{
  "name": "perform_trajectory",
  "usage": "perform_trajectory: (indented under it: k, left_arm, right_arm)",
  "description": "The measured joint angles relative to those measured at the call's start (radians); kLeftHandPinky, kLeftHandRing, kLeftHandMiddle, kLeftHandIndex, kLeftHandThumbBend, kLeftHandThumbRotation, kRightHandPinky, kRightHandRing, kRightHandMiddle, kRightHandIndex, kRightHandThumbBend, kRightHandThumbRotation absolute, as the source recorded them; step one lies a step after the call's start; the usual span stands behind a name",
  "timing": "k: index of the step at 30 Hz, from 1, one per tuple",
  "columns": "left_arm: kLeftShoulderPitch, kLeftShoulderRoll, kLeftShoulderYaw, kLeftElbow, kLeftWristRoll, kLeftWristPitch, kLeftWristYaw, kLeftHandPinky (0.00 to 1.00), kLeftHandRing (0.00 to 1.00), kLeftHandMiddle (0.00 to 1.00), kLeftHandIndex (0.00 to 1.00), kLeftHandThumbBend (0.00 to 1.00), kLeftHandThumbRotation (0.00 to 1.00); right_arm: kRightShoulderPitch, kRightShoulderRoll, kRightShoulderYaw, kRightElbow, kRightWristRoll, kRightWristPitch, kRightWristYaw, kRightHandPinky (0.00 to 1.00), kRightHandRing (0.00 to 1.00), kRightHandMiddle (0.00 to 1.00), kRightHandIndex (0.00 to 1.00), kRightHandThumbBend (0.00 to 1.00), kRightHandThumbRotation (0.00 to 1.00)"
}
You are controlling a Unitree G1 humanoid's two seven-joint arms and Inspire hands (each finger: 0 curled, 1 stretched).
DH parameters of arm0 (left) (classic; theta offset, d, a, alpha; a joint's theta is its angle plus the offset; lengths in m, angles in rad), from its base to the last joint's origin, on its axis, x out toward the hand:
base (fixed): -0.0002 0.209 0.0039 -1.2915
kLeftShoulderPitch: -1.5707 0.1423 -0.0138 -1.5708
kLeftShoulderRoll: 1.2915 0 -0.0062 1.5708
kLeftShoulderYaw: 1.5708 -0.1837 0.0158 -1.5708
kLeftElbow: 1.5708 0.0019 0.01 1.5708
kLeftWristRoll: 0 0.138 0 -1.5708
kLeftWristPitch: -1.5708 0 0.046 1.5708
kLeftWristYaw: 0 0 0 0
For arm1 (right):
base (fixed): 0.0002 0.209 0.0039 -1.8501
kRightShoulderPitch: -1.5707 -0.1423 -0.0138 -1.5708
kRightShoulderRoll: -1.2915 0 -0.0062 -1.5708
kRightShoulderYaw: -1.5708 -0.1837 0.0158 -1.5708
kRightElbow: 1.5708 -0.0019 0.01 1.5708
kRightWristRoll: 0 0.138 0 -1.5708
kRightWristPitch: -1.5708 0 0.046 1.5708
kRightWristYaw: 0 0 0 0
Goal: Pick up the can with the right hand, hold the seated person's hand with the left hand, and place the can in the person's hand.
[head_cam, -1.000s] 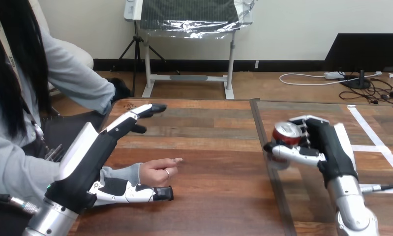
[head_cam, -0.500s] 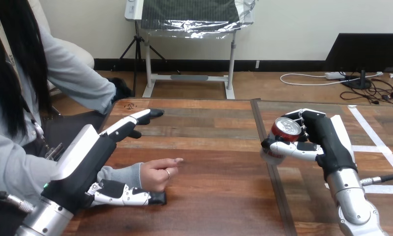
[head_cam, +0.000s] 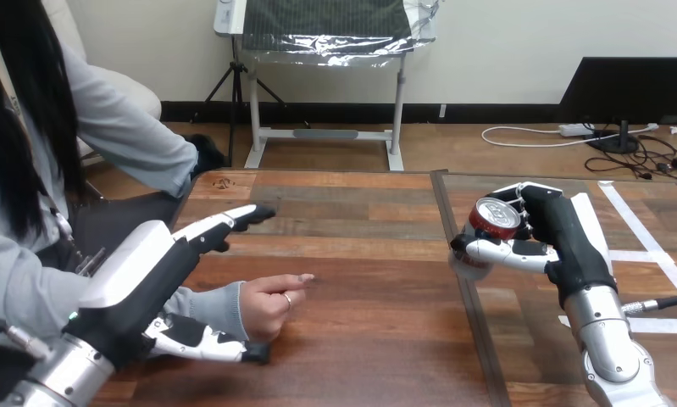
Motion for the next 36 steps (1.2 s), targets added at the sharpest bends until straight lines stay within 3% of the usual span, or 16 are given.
perform_trajectory:
  k: [17,30,36]
  left_arm:
    - [-0.084,0.083,-0.018,0.008,0.101,0.095,-0.001,0.75,0.82,0.83,0.81,1.0,0.13]
    - [-0.194,0.13,-0.077,0.107,0.157,0.139,-0.001,0.75,0.81,0.82,0.8,1.0,0.1]
    - [-0.24,0.146,-0.117,0.172,0.197,0.138,0.004,0.74,0.8,0.81,0.8,1.0,0.13]
  right_arm:
    - [-0.001,0.0,0.007,0.0,-0.002,-0.001,0.005,0.41,0.43,0.5,0.52,0.78,0.0]
    - [-0.003,0.0,0.012,0.0,-0.012,-0.004,0.005,0.42,0.44,0.5,0.52,0.79,0.0]
    - [-0.003,0.0,0.012,0.0,-0.012,-0.007,0.005,0.42,0.44,0.49,0.52,0.79,0.0]
